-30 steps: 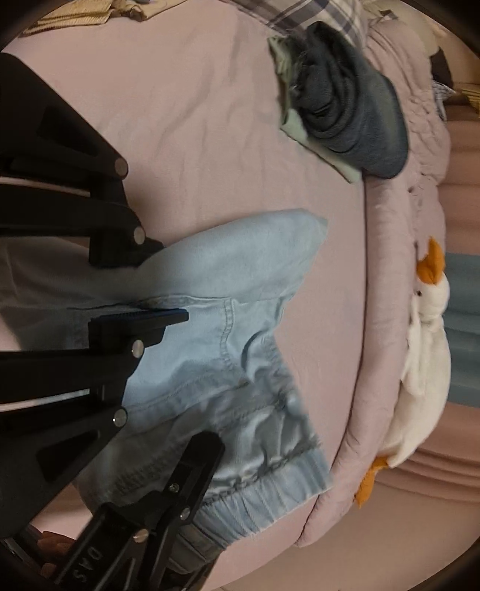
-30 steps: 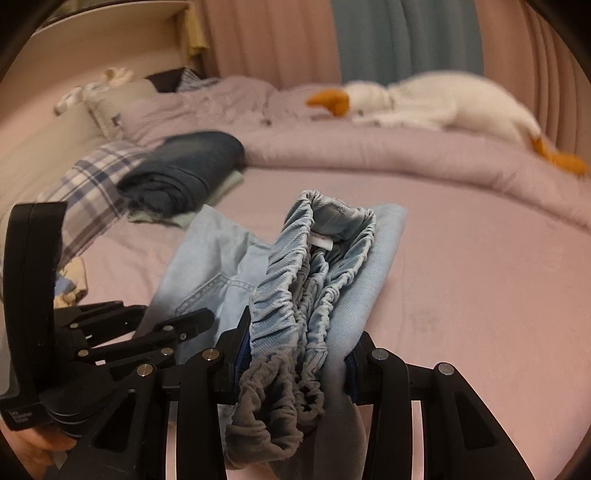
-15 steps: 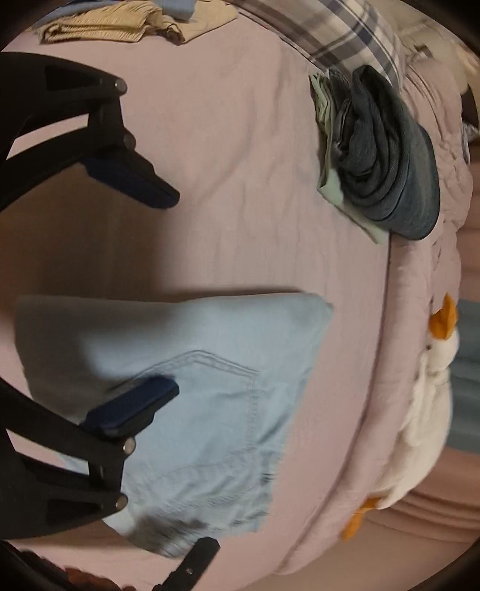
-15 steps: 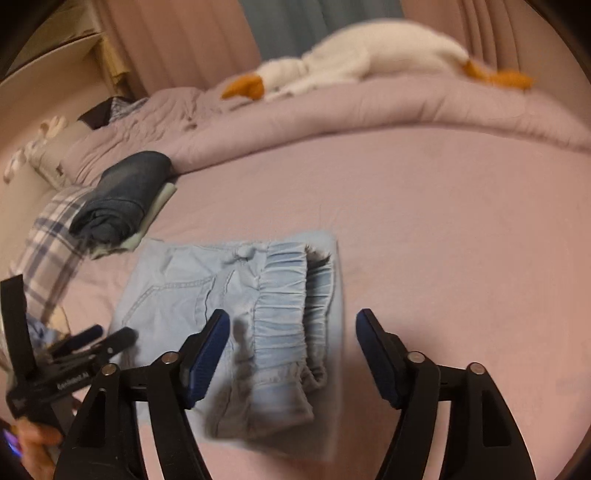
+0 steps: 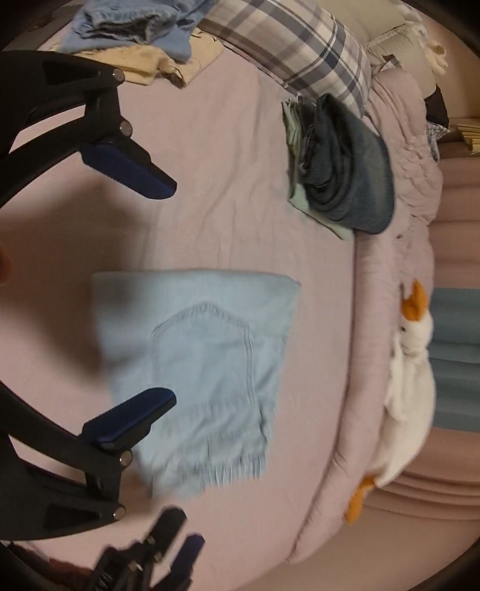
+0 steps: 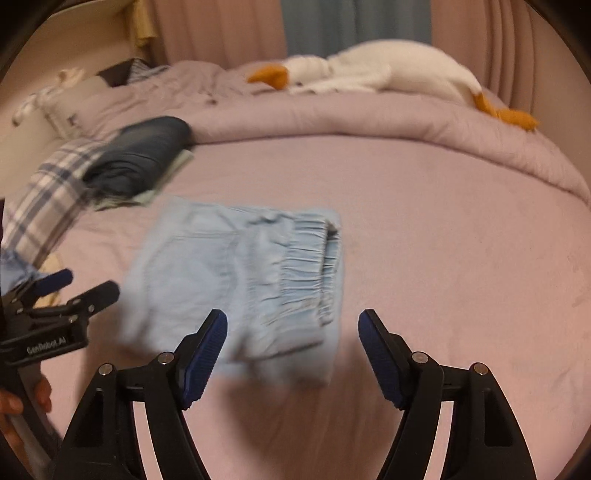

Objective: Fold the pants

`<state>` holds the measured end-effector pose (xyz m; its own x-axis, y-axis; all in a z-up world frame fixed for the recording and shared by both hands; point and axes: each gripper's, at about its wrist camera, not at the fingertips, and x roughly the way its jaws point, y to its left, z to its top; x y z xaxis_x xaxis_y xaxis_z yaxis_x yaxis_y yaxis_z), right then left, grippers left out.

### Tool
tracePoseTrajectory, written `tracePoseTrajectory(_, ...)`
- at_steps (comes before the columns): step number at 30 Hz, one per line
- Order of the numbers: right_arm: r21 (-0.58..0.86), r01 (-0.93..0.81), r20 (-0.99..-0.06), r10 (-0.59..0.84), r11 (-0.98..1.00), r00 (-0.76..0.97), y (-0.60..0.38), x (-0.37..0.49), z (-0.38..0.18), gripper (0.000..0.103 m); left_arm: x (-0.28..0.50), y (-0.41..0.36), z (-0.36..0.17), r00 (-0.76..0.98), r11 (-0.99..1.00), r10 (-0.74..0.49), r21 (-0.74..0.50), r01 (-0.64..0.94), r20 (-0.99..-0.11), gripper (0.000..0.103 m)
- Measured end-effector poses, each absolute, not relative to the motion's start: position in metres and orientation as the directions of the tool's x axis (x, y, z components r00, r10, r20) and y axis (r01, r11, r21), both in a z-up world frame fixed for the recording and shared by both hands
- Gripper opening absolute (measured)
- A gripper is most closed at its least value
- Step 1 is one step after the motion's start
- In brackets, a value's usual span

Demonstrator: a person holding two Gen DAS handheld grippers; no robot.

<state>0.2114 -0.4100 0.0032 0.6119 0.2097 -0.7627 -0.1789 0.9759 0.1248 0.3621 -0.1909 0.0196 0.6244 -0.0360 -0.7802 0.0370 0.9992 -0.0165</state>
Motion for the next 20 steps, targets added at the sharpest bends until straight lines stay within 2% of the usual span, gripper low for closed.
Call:
tracePoseTrajectory(1, 0.122, -0.188, -0.758, 0.214, 0.975, 0.616, -0.408, 0.203, 0.009, 0.076, 0.354, -0.19, 0.027, 0.633, 0.999, -0.04, -0.025, 0.033, -0.773, 0.102)
tracePoseTrajectory(3, 0.123, -0.199, -0.75, 0.223, 0.972, 0.623, -0.406, 0.191, 0.018, 0.085, 0.335, -0.189, 0.044, 0.65, 0.999, -0.04, -0.033, 0.024, -0.759, 0.102)
tracePoseTrajectory(4, 0.126, -0.201, -0.747, 0.226, 0.972, 0.625, -0.407, 0.187, 0.022, 0.093, 0.33, -0.188, 0.049, 0.655, 0.999, -0.041, -0.034, 0.023, -0.754, 0.102)
tracePoseTrajectory(5, 0.133, -0.207, -0.741, 0.236, 0.969, 0.629, -0.407, 0.179, 0.026, 0.095, 0.32, -0.188, 0.056, 0.662, 0.999, -0.04, -0.033, 0.024, -0.749, 0.102)
tracePoseTrajectory(14, 0.155, -0.252, -0.722, 0.283, 0.955, 0.631, -0.404, 0.165, 0.044, 0.095, 0.277, -0.209, 0.094, 0.71, 0.997, 0.044, 0.071, 0.008, -0.702, 0.102)
tracePoseTrajectory(20, 0.153, -0.26, -0.705, 0.289, 0.953, 0.647, -0.398, 0.152, 0.052, 0.096, 0.262, -0.212, 0.1, 0.717, 0.997, 0.057, 0.083, 0.001, -0.694, 0.102)
